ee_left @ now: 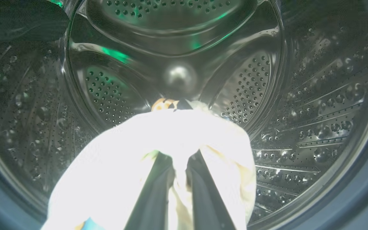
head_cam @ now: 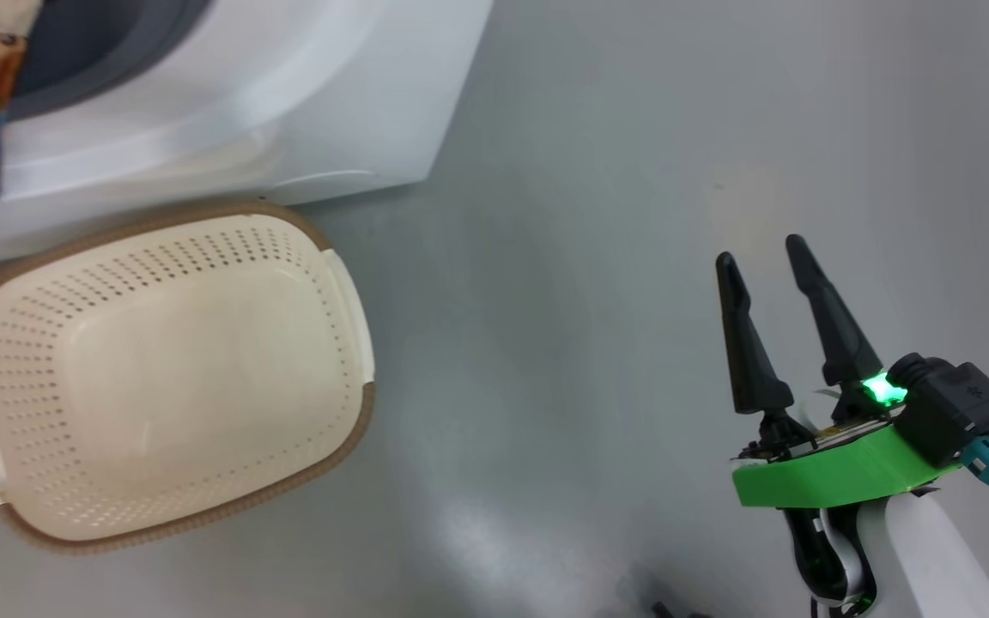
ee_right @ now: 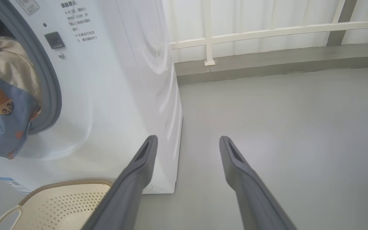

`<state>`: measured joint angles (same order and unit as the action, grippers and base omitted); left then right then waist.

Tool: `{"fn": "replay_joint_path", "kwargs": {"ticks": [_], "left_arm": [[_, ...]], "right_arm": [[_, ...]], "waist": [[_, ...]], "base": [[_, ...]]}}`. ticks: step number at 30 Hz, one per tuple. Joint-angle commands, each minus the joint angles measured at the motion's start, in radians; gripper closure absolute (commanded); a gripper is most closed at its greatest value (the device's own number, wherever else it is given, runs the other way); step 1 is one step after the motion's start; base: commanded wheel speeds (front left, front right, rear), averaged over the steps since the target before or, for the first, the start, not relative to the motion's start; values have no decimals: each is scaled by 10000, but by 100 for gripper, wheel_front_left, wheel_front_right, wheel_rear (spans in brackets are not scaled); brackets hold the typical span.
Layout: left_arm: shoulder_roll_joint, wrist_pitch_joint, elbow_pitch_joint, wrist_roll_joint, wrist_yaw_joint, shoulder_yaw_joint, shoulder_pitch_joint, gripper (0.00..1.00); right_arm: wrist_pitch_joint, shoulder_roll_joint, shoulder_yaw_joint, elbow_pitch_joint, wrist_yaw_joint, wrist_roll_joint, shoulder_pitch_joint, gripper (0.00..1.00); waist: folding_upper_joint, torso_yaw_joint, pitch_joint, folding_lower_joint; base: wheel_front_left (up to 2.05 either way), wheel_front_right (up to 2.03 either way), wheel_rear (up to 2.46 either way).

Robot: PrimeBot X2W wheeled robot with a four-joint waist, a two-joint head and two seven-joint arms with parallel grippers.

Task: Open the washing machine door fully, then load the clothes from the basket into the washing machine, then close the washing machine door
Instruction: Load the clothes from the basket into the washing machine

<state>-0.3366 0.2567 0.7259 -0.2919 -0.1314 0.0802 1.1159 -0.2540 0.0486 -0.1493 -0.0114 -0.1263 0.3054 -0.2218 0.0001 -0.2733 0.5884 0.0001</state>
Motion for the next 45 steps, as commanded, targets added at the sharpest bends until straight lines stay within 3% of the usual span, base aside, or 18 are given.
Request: {"fn": "replay_joint_path", "kwargs": {"ticks": [1,11,23,24,25,26,27,45], "left_arm": [[-543,51,-133,175,8,56,300,100],[-876,51,-62,12,8,-120,1737,100],[-1139,51,-536,-15,8,-913,2054,98],[-1184,51,-466,-14,8,-963,2035,84],[-1212,51,-391,-41,8,-954,2017,57],[-1234,51,-328,-67,8,-922,1997,16],[-1243,51,-251,-92,8,-881,1967,0],[-1045,51,125,55,8,-593,1327,0]], "right_arm": [[-78,21,-236,254,-44,111,-68,0],[-78,18,-373,340,-44,416,-238,0],[-78,17,-395,398,-44,498,-422,0],[-78,17,-414,398,-44,506,-441,0],[-78,17,-435,399,-44,516,-461,0],[-78,17,-450,400,-44,525,-479,0],[-78,17,-457,400,-44,536,-494,0],[-78,17,-343,360,-44,536,-479,0]], "waist": [[-1,-240,239,-1],[-1,-541,616,-1],[-1,-557,867,-1],[-1,-565,878,-1],[-1,-576,885,-1],[-1,-587,894,-1],[-1,-596,896,-1],[-1,-444,691,-1]], "base": [[0,0,0],[0,0,0],[0,0,0],[0,0,0],[0,0,0],[0,0,0],[0,0,0],[0,0,0]]}}
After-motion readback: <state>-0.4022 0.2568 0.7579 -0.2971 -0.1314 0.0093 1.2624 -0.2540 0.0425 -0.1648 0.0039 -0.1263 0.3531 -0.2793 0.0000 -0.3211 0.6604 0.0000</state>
